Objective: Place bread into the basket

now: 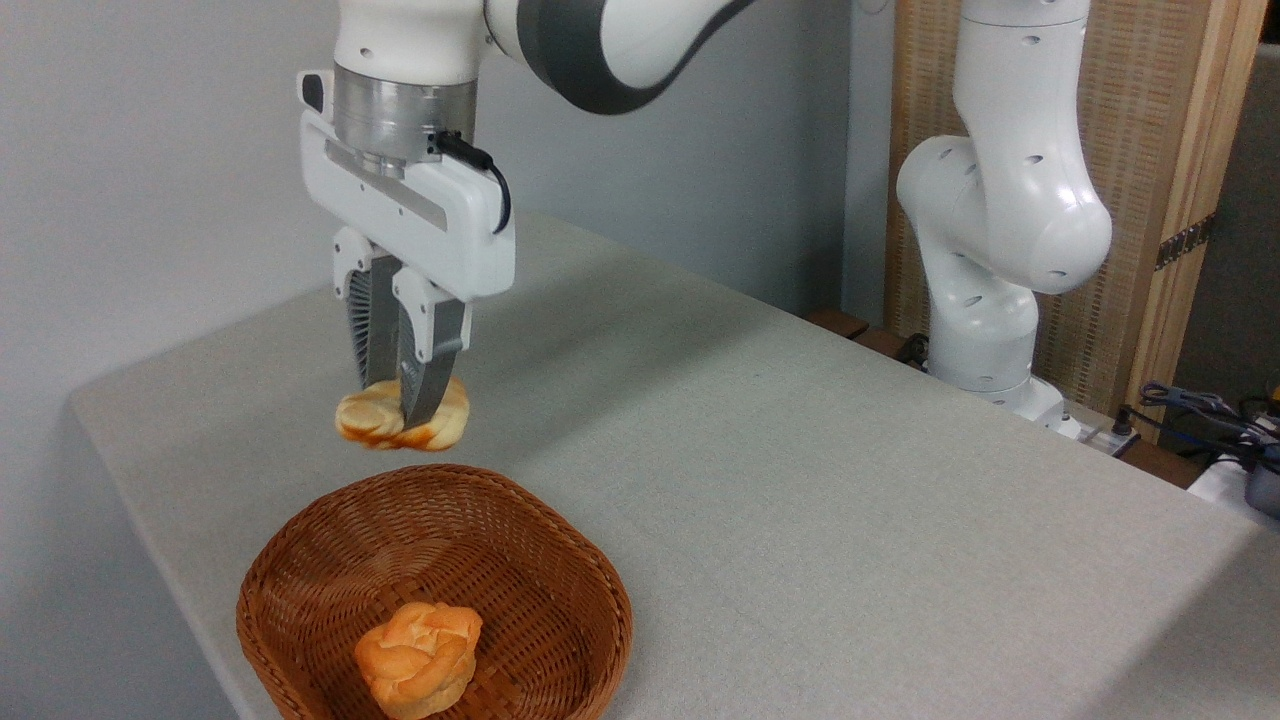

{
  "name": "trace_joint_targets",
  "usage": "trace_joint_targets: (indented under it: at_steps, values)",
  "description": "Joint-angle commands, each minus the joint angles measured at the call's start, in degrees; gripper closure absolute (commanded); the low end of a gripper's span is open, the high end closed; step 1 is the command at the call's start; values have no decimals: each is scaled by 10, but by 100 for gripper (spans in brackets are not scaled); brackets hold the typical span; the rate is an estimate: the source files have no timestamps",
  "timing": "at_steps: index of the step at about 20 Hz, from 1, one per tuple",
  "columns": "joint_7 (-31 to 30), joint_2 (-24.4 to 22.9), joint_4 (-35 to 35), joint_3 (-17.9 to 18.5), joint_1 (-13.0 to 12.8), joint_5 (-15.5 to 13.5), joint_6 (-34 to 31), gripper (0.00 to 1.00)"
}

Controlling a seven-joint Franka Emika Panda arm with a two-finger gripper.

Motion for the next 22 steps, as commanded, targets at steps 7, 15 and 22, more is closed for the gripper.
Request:
trace_joint_targets:
  at_steps: [7,15,22]
  values:
    - [8,35,4,22,-3,-8,37,0]
    - [8,36,5,21,-4,-6,36,0]
    - [8,34,5,20,-4,-6,37,0]
